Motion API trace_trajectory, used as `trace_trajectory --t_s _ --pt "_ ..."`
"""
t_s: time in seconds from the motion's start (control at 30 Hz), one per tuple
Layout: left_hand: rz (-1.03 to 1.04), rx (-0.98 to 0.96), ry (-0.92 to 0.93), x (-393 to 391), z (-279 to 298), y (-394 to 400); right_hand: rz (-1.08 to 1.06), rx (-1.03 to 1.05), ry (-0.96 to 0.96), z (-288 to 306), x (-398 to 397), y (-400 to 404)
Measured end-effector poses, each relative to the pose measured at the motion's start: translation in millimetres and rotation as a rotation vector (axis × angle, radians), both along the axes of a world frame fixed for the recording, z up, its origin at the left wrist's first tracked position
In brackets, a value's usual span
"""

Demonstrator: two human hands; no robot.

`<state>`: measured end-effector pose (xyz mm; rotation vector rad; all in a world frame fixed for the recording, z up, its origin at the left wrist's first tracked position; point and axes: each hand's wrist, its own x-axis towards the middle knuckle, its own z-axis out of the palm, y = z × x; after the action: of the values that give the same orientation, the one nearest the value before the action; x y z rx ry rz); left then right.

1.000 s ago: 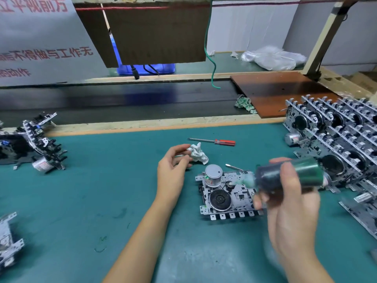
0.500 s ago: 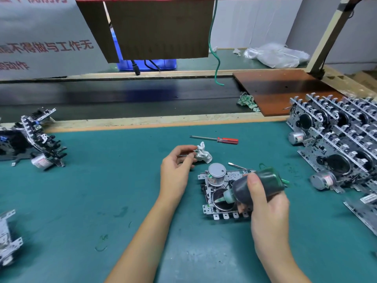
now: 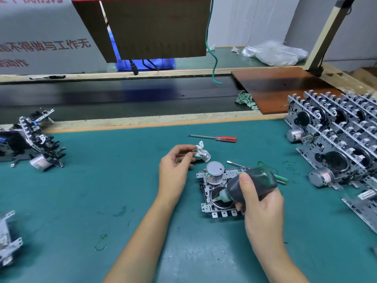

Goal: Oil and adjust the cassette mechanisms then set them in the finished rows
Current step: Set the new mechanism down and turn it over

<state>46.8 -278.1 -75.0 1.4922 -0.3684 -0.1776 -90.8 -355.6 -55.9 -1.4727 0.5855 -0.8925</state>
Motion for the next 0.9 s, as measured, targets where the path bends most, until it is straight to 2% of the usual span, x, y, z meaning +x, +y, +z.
trace_trajectory --t_s 0.23,0.37,0.5,0.6,0.77,0.83,0.9 --pt "-0.004 0.011 -0.003 -0.1 0.1 0.8 0.012 0.003 -0.009 -0.2 -1.0 1.6" --pt "-0.004 0.018 -0.009 -2.9 2.5 1.1 -0.087 0.041 -0.061 3.8 -3.8 1.4" --pt "0.061 0.173 -0.258 -15.3 4.4 -1.6 -0.13 0.096 -0.143 7.8 -7.1 3.5" --pt "0.011 0.378 -0.467 -27.9 7.3 -2.4 -0.125 0.176 -0.224 11.3 -8.3 1.8" --pt "-0.022 0.615 -0.607 -39.9 8.7 -6.6 -0.258 0.287 -0.334 13.9 -12.0 -7.9" --pt "0.012 0.599 -0.572 -42.9 9.8 -8.2 -0.296 0.321 -0.374 15.8 -11.7 -7.7" --pt "0.044 0.519 -0.423 -43.3 12.6 -9.8 -0.307 0.344 -0.433 20.1 -12.2 -10.2"
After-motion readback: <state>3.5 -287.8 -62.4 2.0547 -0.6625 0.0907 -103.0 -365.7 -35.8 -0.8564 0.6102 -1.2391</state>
